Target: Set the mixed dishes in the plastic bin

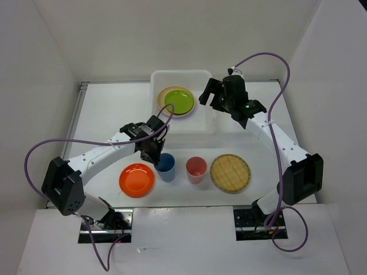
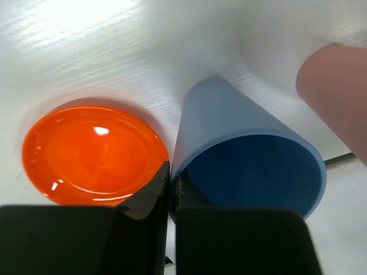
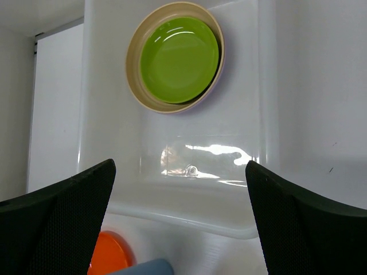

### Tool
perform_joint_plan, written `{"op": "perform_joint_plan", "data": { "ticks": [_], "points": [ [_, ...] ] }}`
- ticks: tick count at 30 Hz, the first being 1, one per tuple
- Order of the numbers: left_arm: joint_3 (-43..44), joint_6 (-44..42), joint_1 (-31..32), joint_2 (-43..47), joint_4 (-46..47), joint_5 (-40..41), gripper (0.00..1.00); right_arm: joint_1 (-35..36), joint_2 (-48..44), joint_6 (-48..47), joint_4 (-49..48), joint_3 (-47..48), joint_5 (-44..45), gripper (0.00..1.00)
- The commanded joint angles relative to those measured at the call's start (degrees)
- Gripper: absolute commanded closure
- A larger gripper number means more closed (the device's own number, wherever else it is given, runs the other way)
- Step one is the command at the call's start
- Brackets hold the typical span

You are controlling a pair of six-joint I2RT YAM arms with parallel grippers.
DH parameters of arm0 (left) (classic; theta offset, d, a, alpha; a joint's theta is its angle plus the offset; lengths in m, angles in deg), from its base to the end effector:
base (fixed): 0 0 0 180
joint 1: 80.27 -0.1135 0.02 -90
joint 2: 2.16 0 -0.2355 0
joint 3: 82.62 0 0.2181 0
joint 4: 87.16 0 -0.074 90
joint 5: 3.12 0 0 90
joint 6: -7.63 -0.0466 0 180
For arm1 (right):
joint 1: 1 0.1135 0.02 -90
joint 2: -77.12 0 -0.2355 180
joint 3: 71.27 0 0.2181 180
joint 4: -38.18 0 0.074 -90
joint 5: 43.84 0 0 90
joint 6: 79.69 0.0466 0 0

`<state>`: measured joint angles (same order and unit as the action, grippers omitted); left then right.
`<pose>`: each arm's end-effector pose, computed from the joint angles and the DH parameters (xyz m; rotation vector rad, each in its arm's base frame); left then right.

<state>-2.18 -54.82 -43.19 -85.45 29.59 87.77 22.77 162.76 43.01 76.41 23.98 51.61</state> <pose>0.2072 -0.1557 0.2263 0.2252 2.7567 -0.2948 0.2972 0.1261 0.3271 0.2233 2.0953 0.5031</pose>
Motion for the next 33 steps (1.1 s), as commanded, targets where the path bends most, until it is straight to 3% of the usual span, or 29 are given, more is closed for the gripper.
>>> {"op": "perform_joint_plan", "data": {
  "ticks": [1, 9, 14, 23, 29, 33],
  "points": [
    [4.3, 0.8, 0.4, 0.7, -4.1, 6.1, 1.00, -1.1, -3.1, 0.2, -3.1, -1.1, -0.4, 0.02],
    [21.4, -2.0, 0.4, 4.5, -14.3, 6.3, 1.00, -2.8, -4.8, 0.2, -3.1, -2.1, -2.0, 0.02],
    [34.7, -5.4, -3.7, 1.9, -17.6, 8.2, 1.00, -3.9, -6.1, 0.2, -3.1, -3.3, -3.1, 0.02],
    [58.2, -10.4, -8.8, -20.0, -17.7, 8.2, 1.00, -5.0, -10.0, 1.8, -2.5, -5.0, -5.8, 0.02],
    [60.7, -11.5, -10.5, -29.3, -15.7, 8.2, 1.00, -6.2, -12.7, 1.8, -2.5, -6.9, -6.5, 0.02],
    [57.7, -11.6, -11.6, -31.4, -12.9, 7.6, 1.00, -6.8, -12.7, 1.8, -2.5, -7.5, -6.5, 0.02]
  ]
}}
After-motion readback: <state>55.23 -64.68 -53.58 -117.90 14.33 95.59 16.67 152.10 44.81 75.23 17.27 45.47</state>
